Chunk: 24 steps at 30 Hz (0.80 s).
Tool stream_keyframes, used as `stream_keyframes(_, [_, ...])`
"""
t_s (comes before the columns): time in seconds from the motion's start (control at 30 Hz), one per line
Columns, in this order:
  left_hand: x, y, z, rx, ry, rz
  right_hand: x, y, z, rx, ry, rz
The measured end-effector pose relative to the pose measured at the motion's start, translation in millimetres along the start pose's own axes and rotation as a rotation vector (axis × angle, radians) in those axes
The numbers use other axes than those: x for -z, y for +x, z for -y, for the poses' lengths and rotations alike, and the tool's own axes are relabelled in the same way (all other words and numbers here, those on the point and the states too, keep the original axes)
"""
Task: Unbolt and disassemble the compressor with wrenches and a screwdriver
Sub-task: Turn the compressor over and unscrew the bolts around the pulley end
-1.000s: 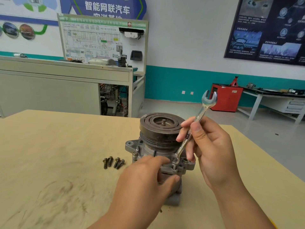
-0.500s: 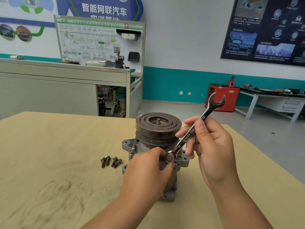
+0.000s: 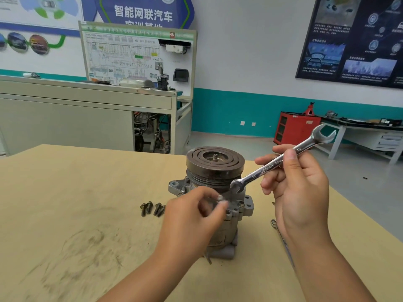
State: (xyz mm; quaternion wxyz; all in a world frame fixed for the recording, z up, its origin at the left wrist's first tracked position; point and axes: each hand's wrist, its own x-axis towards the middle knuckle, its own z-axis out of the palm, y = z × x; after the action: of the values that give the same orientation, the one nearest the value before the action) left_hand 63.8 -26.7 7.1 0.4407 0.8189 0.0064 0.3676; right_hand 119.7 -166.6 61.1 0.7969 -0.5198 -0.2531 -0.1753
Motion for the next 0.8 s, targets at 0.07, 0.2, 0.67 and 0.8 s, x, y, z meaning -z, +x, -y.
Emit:
stream_keyframes(0.07, [17.2,0.3,10.3,0.076,-0.126,-0.074,2.4,0.2,0.1,-0.005,-0.034,-0.005])
stream_keyframes(0.2, [55.1,10.9,52.6,0.305,-0.104,-0.160,2.8,0.0,-3.3,-0.044,-0.053,-0.006])
stream_keyframes(0.67, [73.6,12.3,125.6,0.534,0.502,0.196,-4.6,-6.2,-14.4,-0.074,-0.125,0.012])
stream_keyframes(0.8, [67.9,11.3,126.0,0.500,0.531,0.167,-4.7,-5.1,-16.1,-0.068,-0.137,0.004])
